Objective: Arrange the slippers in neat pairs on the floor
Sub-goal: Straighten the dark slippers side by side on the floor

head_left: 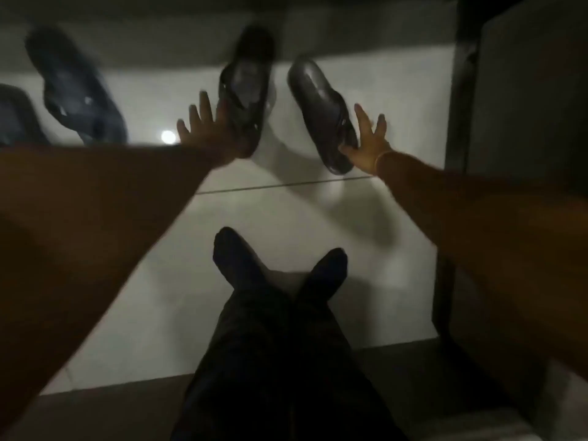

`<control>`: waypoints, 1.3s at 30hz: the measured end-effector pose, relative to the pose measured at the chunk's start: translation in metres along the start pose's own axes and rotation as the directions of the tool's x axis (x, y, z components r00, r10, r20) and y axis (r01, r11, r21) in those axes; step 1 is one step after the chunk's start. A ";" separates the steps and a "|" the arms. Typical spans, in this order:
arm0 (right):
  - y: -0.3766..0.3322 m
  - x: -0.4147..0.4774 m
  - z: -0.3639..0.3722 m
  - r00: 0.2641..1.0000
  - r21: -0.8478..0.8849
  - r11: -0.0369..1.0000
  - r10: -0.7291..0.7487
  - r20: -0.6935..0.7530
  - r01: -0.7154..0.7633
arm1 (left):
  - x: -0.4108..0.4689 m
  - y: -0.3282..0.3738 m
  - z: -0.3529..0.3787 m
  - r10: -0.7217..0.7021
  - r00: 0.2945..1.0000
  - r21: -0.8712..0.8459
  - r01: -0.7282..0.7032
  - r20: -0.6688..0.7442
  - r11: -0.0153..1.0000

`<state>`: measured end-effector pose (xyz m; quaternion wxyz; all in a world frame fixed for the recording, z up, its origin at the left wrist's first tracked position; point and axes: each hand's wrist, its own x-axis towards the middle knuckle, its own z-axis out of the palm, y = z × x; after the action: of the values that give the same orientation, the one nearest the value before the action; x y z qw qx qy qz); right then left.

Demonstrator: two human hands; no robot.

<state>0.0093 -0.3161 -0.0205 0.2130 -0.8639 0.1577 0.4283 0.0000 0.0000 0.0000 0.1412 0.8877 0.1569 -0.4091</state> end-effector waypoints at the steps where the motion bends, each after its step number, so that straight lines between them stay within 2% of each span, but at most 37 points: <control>1: 0.006 0.010 0.003 0.998 0.014 0.999 -0.052 0.025 0.052 | 0.014 0.005 0.001 0.013 0.999 0.024 -0.012 -0.032 1.000; 4: 0.011 0.028 0.006 0.989 0.010 0.993 -0.117 0.088 0.117 | 0.041 0.022 -0.014 0.031 1.000 0.008 -0.031 0.002 1.000; 6: 0.013 0.033 0.018 0.983 -0.010 0.987 -0.162 0.089 0.163 | 0.052 0.027 -0.008 0.093 0.996 0.038 -0.093 0.009 0.995; 8: 0.012 0.035 0.028 0.981 -0.044 0.982 -0.182 0.063 0.185 | 0.056 0.025 0.000 0.085 0.996 0.023 -0.085 0.022 0.996; 10: 0.006 0.034 0.036 0.985 -0.060 0.983 -0.172 0.022 0.173 | 0.055 0.025 0.008 0.047 0.999 -0.033 -0.047 0.000 0.998; 12: 0.001 0.027 0.043 0.984 -0.041 0.983 -0.178 0.008 0.178 | 0.046 0.024 0.019 0.084 0.996 -0.053 -0.085 -0.020 0.995; 16: -0.007 0.020 0.054 0.985 -0.045 0.984 -0.173 -0.015 0.172 | 0.031 0.022 0.045 0.066 0.998 -0.197 -0.060 0.020 0.979; 27: -0.006 0.025 0.061 0.981 -0.147 0.972 -0.190 -0.045 0.182 | 0.017 0.032 0.087 0.125 0.990 -0.287 -0.137 -0.061 0.948; 39: -0.009 0.019 0.065 0.985 -0.176 0.971 -0.172 -0.034 0.163 | 0.020 0.027 0.109 0.178 0.980 -0.423 -0.199 -0.089 0.884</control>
<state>-0.0193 -0.2768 -0.0688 0.1688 -0.8995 0.0516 0.3998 -0.0514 -0.0630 -0.0799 0.3686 0.8552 0.1595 -0.3276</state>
